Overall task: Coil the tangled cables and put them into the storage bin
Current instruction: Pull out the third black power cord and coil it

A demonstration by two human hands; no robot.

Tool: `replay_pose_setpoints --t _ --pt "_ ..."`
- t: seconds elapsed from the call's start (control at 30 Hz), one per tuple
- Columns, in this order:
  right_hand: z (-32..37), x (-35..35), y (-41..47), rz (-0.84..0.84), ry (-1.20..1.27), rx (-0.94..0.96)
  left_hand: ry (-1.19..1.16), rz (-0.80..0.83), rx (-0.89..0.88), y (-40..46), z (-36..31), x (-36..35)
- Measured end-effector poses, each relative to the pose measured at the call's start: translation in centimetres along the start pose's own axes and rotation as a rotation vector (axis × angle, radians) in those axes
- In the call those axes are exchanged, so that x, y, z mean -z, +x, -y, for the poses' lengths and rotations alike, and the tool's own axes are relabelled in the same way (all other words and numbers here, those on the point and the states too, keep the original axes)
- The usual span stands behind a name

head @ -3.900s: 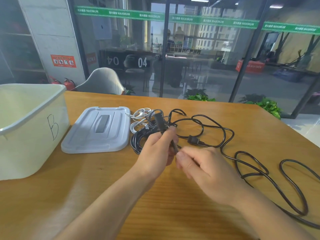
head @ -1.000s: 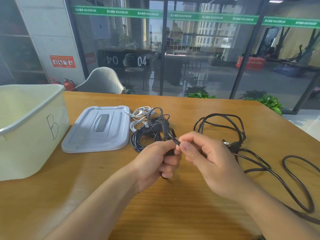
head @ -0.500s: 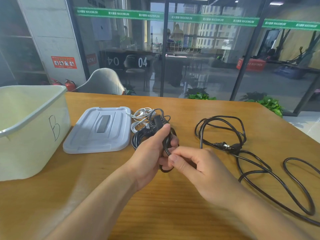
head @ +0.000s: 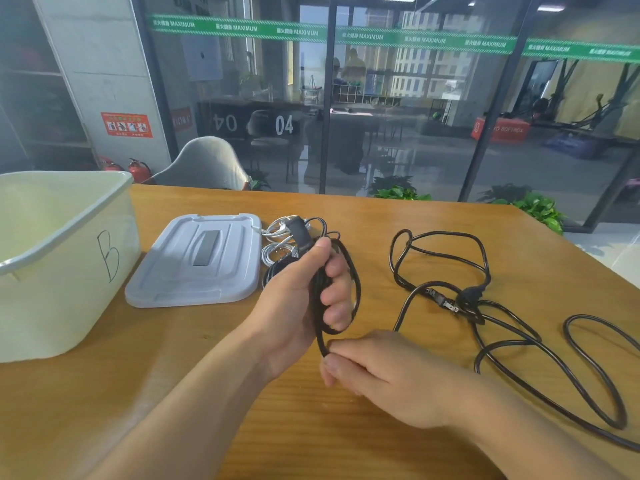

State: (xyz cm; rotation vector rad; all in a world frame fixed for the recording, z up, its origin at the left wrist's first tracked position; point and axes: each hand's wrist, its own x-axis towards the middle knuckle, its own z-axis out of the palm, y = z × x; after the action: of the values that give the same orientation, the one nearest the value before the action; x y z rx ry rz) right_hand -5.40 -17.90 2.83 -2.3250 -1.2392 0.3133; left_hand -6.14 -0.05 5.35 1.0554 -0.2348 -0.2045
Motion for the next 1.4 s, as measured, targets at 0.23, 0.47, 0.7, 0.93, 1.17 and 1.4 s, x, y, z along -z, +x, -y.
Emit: replay_pose_setpoints --t 0.23,0.47,0.7,0.93,1.17,1.4 --pt "-3.4 1.7 0.2 -0.097 -0.219 -0.010 0.137 0.171 0.109 -0.3 0.0 -0.5" --pt "-7.9 5.4 -0.2 -0.350 -0.380 -0.095 0.280 0.289 0.184 -1.0 -1.1 -1.0" --pt "-8.9 7.9 -2.2 -0.687 -0.578 -0.196 0.714 0.282 0.335 -1.1 -0.4 -0.7" --pt "-8.8 8.1 -3.1 -0.806 -0.040 -0.357 0.862 0.130 0.390 -0.5 1.0 -0.6" --pt "-4.3 7.6 -3.6 -0.358 0.140 -0.217 0.851 0.084 0.389 -0.4 1.0 -0.7" --pt "-3.5 6.4 -2.7 -0.341 0.010 -0.364 0.827 0.085 0.394 -0.3 1.1 -0.6"
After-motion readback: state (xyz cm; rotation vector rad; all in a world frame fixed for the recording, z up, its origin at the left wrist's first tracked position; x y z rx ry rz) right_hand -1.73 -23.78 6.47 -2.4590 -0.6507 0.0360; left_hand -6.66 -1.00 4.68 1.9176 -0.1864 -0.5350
